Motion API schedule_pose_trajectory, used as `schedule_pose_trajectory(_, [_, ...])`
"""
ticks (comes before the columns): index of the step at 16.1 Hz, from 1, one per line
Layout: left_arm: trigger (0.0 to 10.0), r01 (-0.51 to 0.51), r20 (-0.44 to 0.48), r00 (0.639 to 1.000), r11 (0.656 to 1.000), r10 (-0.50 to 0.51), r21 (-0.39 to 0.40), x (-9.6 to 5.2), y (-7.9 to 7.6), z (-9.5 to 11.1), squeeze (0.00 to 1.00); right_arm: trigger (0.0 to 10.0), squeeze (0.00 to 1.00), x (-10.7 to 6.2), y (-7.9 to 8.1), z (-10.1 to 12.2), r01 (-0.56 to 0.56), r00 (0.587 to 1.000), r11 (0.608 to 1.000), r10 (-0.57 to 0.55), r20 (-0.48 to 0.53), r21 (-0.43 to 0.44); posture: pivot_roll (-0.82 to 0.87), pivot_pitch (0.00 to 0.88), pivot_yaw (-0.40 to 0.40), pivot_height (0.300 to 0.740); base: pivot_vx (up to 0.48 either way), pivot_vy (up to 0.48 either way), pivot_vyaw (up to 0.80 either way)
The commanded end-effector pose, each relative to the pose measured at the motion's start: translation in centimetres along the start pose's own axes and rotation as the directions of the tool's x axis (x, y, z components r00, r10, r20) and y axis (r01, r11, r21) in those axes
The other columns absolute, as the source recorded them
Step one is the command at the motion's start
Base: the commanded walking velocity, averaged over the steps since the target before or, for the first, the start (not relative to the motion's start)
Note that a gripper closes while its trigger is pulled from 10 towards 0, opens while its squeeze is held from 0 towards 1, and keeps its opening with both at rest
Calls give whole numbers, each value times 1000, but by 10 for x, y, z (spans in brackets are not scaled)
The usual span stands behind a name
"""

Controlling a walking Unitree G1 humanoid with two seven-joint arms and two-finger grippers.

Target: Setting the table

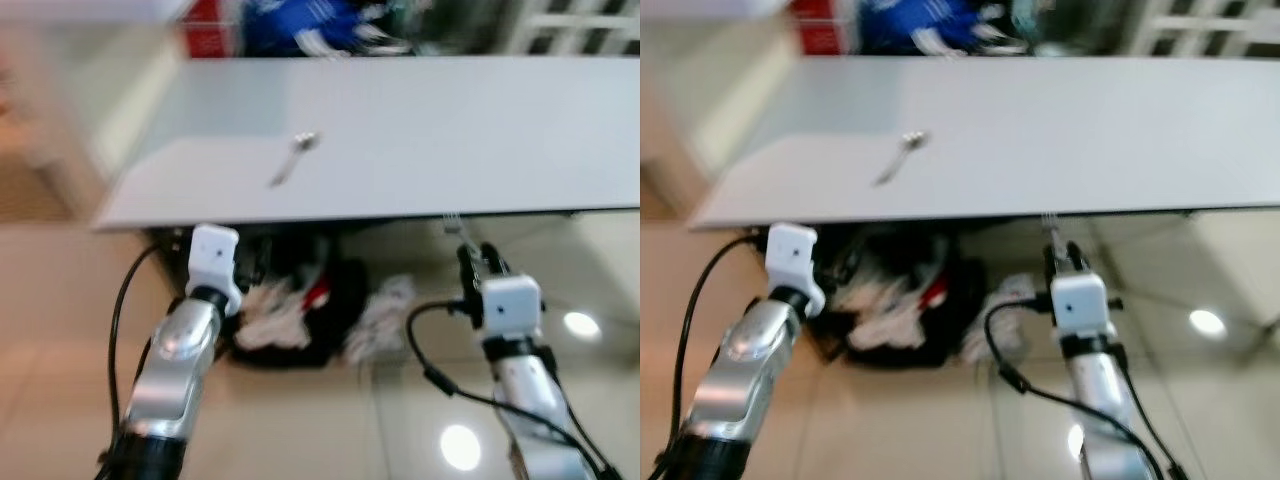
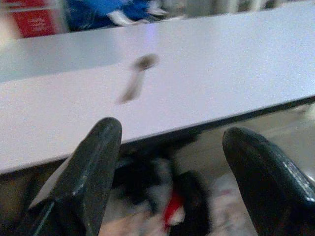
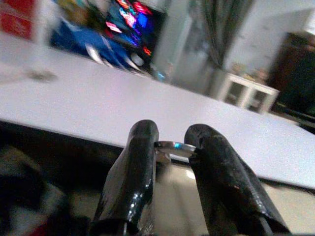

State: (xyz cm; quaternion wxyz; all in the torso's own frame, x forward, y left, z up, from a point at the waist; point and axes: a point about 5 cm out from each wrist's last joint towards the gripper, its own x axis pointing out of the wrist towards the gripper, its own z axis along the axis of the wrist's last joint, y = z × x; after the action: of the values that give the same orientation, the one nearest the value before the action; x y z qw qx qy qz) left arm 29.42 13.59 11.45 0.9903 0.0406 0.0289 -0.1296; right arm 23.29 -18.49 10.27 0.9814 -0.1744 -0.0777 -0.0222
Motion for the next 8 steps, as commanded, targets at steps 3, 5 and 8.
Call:
schedule_pose_trajectory(3, [10000,13,17,1000,999,-14,33,0,-1,5,0,0,0,5,-1,3,10,1000,1000,-10,17,7,2,0,17,740,455,0,0])
schedule_pose_trajectory(5, [10000,19,22,1000,999,-20,38,1,-1,7,0,0,0,6,0,3,10,1000,1000,-10,16,5,2,0,19,740,454,0,0])
schedule_pose_trajectory(8, [10000,25,27,999,999,-26,43,2,-2,8,0,0,0,7,1,2,8,1000,1000,-8,16,3,3,0,20,740,454,0,0])
